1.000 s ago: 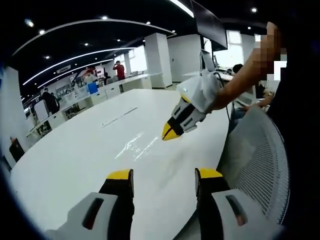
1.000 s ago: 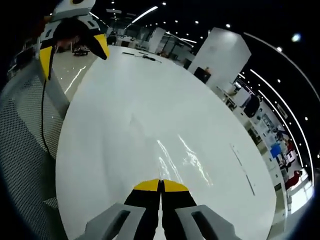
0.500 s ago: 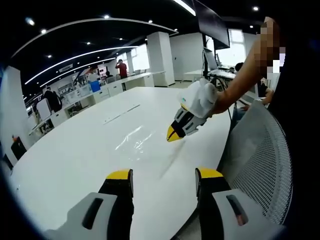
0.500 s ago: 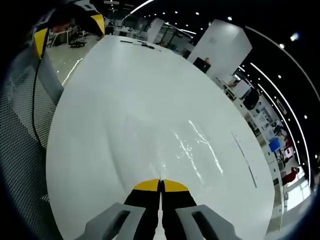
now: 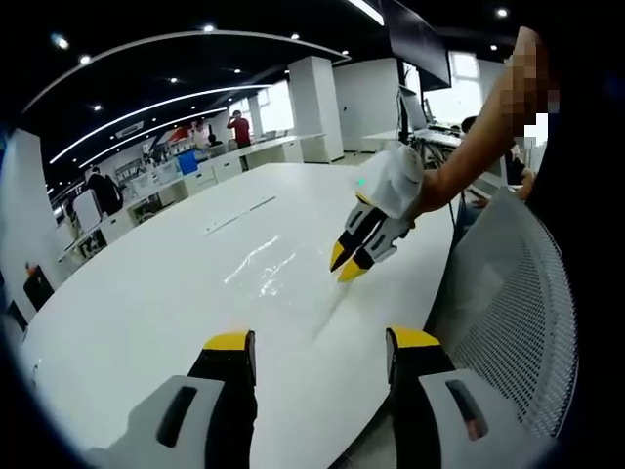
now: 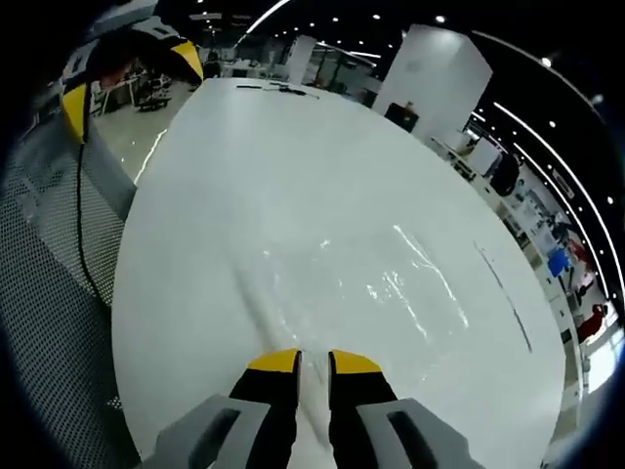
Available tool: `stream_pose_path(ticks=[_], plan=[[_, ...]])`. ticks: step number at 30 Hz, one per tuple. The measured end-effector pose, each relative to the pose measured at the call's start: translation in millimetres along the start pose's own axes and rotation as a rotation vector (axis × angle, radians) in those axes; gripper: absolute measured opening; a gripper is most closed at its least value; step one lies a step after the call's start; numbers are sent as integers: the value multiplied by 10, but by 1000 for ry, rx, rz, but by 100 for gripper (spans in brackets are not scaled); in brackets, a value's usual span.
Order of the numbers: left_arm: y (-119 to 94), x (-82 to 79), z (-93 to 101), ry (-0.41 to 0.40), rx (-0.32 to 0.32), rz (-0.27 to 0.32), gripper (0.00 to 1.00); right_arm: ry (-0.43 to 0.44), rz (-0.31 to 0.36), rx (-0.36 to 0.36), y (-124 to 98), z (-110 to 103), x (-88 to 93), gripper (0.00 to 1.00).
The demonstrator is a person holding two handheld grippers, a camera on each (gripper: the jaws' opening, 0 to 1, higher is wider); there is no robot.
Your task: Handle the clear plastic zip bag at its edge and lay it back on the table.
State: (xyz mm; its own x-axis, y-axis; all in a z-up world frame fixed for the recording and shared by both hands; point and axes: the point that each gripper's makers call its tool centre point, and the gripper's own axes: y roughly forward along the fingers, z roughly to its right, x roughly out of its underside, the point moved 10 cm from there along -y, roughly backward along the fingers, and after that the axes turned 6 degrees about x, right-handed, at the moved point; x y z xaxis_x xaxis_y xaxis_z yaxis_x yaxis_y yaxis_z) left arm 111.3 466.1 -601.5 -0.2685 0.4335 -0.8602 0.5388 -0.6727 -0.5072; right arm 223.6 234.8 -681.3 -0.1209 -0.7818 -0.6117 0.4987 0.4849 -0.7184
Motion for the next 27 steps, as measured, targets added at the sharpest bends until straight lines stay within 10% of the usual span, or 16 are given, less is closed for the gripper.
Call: stream_pose_path(ticks=[27], plan=[[139,192,-68,-2,0,-36,64,315,138,108,-707,84,260,60]])
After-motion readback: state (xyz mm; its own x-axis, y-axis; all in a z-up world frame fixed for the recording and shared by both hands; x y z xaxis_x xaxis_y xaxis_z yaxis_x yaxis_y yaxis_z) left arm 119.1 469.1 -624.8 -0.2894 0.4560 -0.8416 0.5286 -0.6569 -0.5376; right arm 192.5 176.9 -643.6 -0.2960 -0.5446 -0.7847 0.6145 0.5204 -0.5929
